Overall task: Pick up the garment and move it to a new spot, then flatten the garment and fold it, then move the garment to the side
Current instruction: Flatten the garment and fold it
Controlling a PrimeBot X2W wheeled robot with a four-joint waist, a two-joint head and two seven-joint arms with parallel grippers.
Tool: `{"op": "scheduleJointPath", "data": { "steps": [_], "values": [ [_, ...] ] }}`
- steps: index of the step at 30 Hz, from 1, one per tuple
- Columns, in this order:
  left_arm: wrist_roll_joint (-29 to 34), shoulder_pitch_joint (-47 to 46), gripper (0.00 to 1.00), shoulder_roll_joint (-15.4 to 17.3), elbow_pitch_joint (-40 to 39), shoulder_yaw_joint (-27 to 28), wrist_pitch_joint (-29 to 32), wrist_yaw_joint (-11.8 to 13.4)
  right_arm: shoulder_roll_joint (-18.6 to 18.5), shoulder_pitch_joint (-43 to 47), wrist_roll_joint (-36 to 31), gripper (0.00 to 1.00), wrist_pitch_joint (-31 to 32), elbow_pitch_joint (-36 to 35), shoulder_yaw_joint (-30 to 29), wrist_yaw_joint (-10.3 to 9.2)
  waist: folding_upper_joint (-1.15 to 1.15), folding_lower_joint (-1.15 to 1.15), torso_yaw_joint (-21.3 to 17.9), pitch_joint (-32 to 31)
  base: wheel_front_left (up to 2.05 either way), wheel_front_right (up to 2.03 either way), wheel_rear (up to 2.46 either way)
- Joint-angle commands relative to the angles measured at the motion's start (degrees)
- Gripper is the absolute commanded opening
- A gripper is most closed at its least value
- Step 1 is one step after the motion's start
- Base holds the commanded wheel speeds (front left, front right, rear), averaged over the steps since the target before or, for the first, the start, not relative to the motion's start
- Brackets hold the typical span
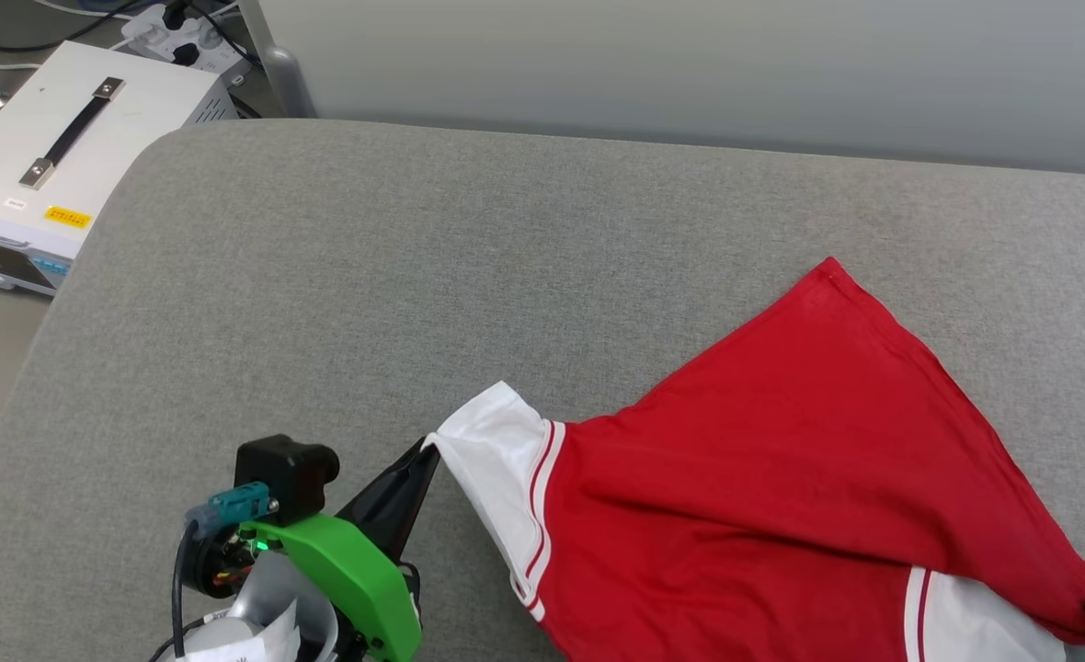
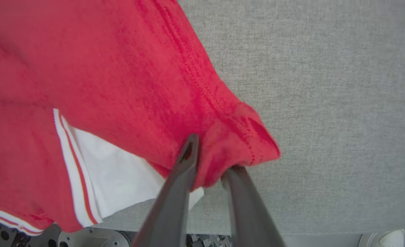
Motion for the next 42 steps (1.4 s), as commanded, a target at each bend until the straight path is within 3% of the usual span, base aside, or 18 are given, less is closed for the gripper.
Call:
{"op": "scheduleJointPath", "data": {
  "steps": [1, 9, 16, 27, 42],
  "values": [
    [0.3, -0.1, 0.0, -0.3, 0.0, 0.3, -0.4, -0.2, -0.6, -0.8, 0.8, 1.0, 0.2, -1.1, 0.4, -0.03, 0.0, 0.0, 0.2, 0.2, 0.0, 0.0, 0.0],
    [0.6, -0.8, 0.0, -0.6, -0.4, -0.4, -0.7, -0.9, -4.7, -7.4, 3.9, 1.0, 5.1, -9.5, 2.7, -0.03, 0.0, 0.0, 2.2, 1.9, 0.0, 0.0, 0.0],
    [1.6, -2.9, 0.0, -1.0, -2.0, -0.9, -0.7, -1.4, -7.4, -18.4, 4.1, 1.0, 11.5, -11.8, 6.3, -0.03, 0.0, 0.0, 6.3, 6.6, 0.0, 0.0, 0.0],
    [2.4, -6.7, 0.0, -3.9, -3.0, -2.4, -1.9, -3.2, -10.9, -35.7, 0.6, 1.0, 14.3, 2.0, 12.6, -0.03, 0.0, 0.0, 13.7, 14.7, 0.0, 0.0, 0.0],
    [2.6, -9.3, 0.0, -6.7, -1.4, -3.8, -3.7, -4.8, -15.0, -43.4, -2.4, 1.0, 12.0, 16.0, 19.6, -0.03, 0.0, 0.0, 17.9, 19.2, 0.0, 0.0, 0.0]
  ]
}}
